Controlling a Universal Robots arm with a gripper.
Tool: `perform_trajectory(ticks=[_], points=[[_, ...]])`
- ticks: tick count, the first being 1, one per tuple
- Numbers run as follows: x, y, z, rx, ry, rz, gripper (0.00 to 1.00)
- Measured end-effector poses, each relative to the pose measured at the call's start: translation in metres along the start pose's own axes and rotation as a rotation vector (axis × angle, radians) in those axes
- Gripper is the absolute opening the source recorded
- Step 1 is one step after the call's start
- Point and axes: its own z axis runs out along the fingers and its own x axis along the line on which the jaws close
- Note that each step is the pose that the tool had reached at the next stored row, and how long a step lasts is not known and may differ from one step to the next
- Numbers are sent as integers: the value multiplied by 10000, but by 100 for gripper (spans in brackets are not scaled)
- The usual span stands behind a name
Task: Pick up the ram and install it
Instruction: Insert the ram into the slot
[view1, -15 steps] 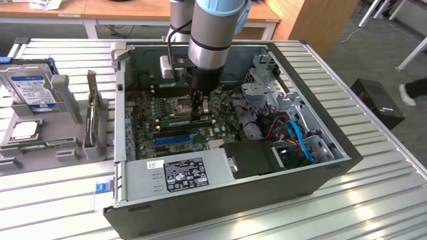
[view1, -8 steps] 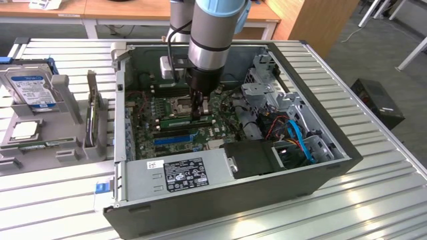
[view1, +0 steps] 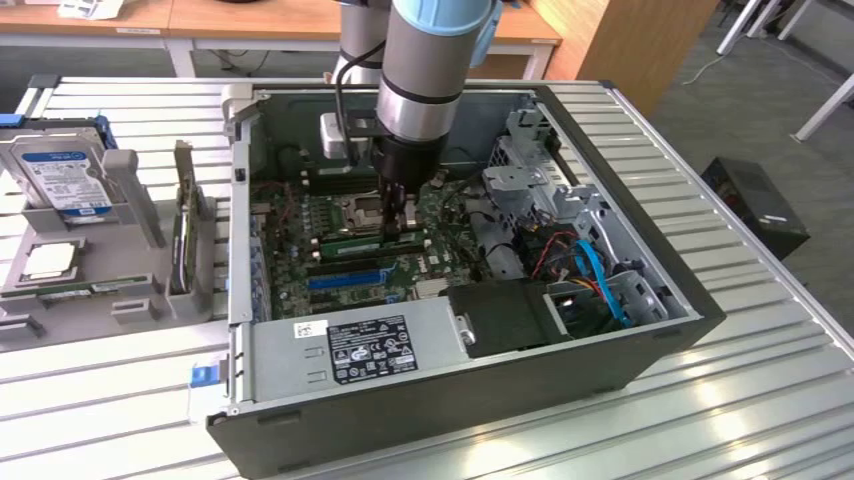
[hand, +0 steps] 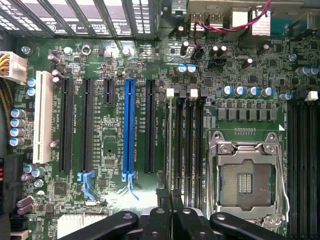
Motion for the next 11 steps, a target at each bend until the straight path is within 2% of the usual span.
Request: perform_trajectory(ticks=[4,11], points=[[0,-4,-7,-32,-1,1,12],[-3,-19,-139,-74,1,2,12]])
